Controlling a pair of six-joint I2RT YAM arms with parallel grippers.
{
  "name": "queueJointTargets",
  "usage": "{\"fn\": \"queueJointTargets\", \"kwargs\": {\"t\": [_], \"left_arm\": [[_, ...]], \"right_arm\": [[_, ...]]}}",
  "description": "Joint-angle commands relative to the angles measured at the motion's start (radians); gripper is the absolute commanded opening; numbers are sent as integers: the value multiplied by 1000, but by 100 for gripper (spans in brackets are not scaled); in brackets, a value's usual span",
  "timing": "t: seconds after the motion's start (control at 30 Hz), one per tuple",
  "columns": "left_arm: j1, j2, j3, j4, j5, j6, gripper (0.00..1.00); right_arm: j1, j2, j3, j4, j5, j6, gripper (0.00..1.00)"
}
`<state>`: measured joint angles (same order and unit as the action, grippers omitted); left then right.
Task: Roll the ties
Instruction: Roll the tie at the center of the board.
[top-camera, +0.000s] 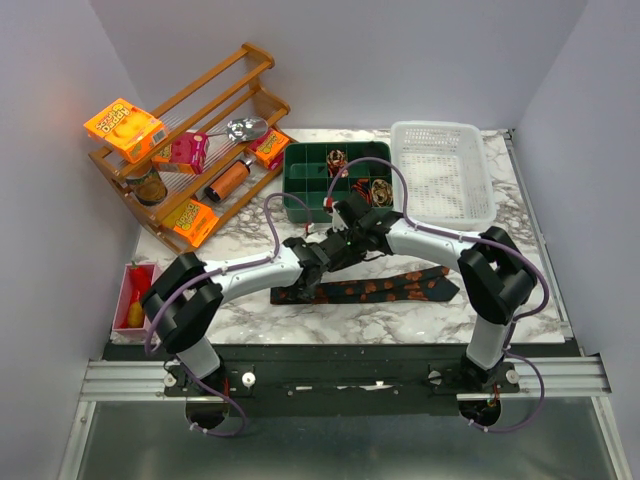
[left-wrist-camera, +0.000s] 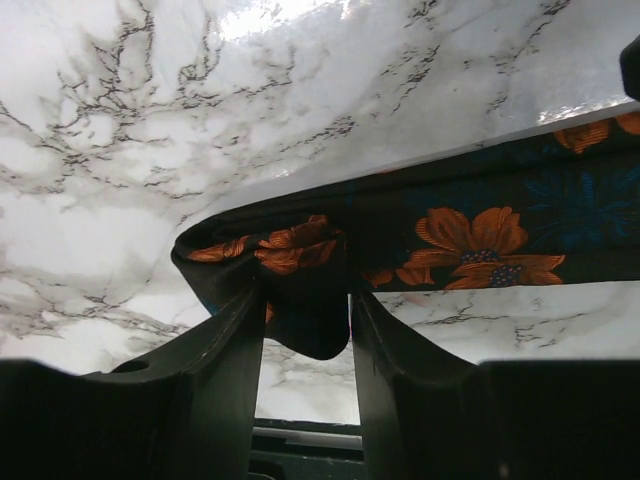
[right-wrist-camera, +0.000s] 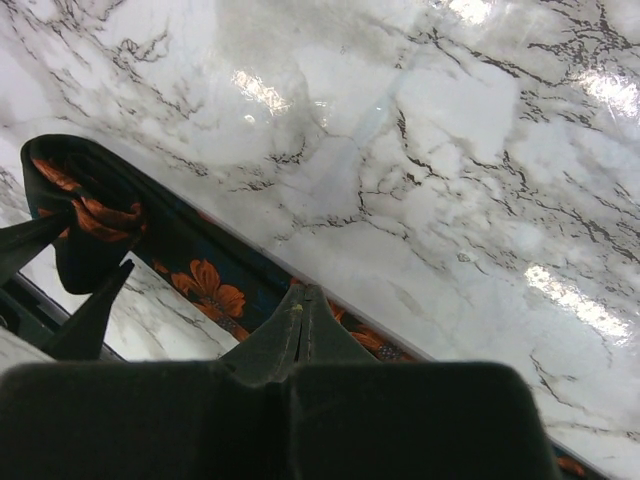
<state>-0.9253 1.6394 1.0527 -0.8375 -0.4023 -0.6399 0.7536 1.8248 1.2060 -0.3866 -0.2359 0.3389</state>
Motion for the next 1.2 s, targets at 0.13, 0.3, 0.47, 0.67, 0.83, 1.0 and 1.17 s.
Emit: {"fn": "queueJointTargets", "kwargs": {"t": [0.13,0.3,0.47,0.67,0.83,1.0,1.17], "left_arm": [[-12,-52,-11,146,42,-24,49],[-10,-79,-48,236,86,-41,48],[-6,-81,-76,304,122,-76,48],[9,-127,-95,327,125,-93,50],[63,-233,-154,354,155,-96,62],[200,-397,-259,432,279,-84,67],[312,-496,-325,453,387,-70,68]], "right_arm": [[6,-2,-19,-1,9,-18,1],[6,4,-25,3,0,-20,1],[6,5,-31,8,-17,-18,1],[6,-4,-43,15,-37,-21,1],[9,-28,-45,17,-69,-28,1],[18,-39,-36,23,-97,-31,1],[55,-36,-8,29,-126,-31,1]]}}
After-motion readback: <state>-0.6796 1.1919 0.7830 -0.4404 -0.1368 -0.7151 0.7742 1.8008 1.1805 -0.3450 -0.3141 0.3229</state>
